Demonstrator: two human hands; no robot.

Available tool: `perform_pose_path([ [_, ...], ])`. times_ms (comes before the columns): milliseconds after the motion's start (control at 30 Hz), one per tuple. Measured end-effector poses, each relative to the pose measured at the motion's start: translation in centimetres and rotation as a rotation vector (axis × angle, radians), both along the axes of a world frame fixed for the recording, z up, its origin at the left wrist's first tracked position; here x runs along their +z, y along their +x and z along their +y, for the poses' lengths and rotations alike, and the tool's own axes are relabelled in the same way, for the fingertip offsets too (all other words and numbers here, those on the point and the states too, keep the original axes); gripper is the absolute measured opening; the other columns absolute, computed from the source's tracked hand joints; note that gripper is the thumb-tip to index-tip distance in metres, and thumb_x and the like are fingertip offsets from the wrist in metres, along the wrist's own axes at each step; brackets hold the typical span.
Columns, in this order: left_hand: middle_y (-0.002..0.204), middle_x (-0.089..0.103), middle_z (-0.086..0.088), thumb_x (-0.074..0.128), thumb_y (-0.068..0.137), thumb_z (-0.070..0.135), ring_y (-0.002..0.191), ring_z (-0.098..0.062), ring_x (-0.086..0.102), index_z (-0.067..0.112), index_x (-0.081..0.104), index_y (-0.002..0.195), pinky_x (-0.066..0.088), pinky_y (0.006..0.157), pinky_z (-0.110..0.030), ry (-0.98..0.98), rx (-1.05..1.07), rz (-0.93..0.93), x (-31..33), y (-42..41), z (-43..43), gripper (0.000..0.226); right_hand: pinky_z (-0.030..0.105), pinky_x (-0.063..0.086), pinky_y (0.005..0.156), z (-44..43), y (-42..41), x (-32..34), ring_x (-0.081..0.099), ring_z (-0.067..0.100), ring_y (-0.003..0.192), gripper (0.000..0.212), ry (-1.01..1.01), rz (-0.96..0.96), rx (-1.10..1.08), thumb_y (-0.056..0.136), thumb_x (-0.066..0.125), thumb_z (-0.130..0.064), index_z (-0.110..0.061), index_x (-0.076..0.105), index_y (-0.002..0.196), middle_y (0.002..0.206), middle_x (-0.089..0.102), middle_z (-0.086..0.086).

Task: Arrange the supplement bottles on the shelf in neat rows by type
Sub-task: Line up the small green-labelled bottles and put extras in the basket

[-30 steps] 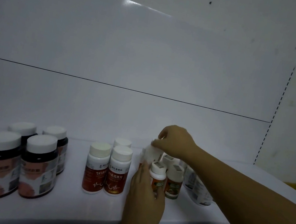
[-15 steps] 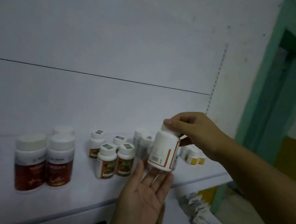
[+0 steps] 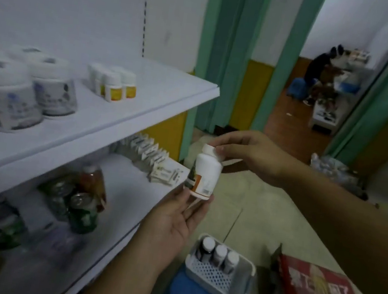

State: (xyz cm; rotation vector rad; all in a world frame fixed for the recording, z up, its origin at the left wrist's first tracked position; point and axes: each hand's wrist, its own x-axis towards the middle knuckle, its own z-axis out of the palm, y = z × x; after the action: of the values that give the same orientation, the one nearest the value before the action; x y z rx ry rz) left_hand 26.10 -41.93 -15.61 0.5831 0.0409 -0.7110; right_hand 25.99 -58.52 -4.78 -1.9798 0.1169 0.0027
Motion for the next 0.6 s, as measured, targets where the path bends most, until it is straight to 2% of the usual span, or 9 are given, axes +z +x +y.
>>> perform_pose_path([
  [133, 0.098, 0.072, -0.016, 0.059, 0.07, 0.011, 0.086, -0.026, 0.071, 0.002, 0.056, 0.117, 0.057, 0.078, -0.032, 0.086, -0.031, 0.036, -3.7, 0.4, -4.7, 0.048, 0.03, 0.056, 0.073, -5.1, -0.6, -4.3, 0.065, 0.014, 0.084, 0.015, -0.059, 0.069, -0.039, 0.087, 0.063, -0.019, -0.012, 0.069, 0.1, 0.098, 0.07, 0.006],
  [233, 0.094, 0.073, -0.014, 0.054, 0.083, 0.006, 0.083, -0.023, 0.072, 0.005, 0.056, 0.115, 0.059, 0.074, -0.03, 0.157, -0.071, 0.065, -7.5, 0.9, -8.0, 0.033, 0.029, 0.056, 0.072, -8.7, -1.3, -8.6, 0.065, 0.016, 0.086, 0.02, -0.047, 0.104, -0.101, 0.086, 0.064, -0.017, -0.008, 0.068, 0.103, 0.1, 0.07, 0.01],
  [333, 0.102, 0.072, -0.013, 0.05, 0.089, 0.007, 0.091, -0.023, 0.07, 0.012, 0.057, 0.114, 0.056, 0.079, -0.034, 0.273, -0.142, 0.07, -12.2, 1.3, -10.8, 0.027, 0.026, 0.056, 0.072, -11.6, -2.2, -14.6, 0.065, 0.015, 0.081, 0.014, -0.074, 0.061, -0.19, 0.083, 0.069, -0.012, -0.009, 0.07, 0.096, 0.093, 0.072, 0.012],
  [433, 0.108, 0.067, -0.008, 0.058, 0.089, 0.016, 0.099, -0.021, 0.065, 0.017, 0.057, 0.116, 0.05, 0.087, -0.031, 0.636, -0.219, -0.03, -17.8, 1.5, -12.3, 0.027, 0.018, 0.054, 0.078, -13.5, -3.3, -22.4, 0.066, 0.005, 0.083, 0.02, -0.242, 0.082, -0.192, 0.078, 0.074, -0.019, -0.016, 0.073, 0.098, 0.094, 0.072, -0.003],
  [533, 0.1, 0.064, -0.005, 0.058, 0.09, 0.019, 0.095, -0.023, 0.061, 0.014, 0.058, 0.119, 0.047, 0.083, -0.034, 1.039, -0.279, -0.181, -22.6, 1.6, -13.0, 0.03, 0.029, 0.055, 0.085, -16.4, -5.3, -31.0, 0.065, 0.009, 0.092, 0.031, -0.412, 0.186, -0.296, 0.08, 0.071, -0.03, -0.019, 0.07, 0.108, 0.106, 0.07, -0.005],
  [600, 0.112, 0.062, -0.004, 0.055, 0.09, 0.019, 0.1, -0.021, 0.058, 0.015, 0.056, 0.122, 0.046, 0.087, -0.033, 1.185, -0.378, -0.352, -24.8, 1.8, -13.7, 0.032, 0.033, 0.055, 0.084, -18.4, -6.7, -36.0, 0.065, 0.012, 0.091, 0.03, -0.447, 0.242, -0.405, 0.08, 0.07, -0.03, -0.019, 0.07, 0.107, 0.106, 0.07, -0.002],
])
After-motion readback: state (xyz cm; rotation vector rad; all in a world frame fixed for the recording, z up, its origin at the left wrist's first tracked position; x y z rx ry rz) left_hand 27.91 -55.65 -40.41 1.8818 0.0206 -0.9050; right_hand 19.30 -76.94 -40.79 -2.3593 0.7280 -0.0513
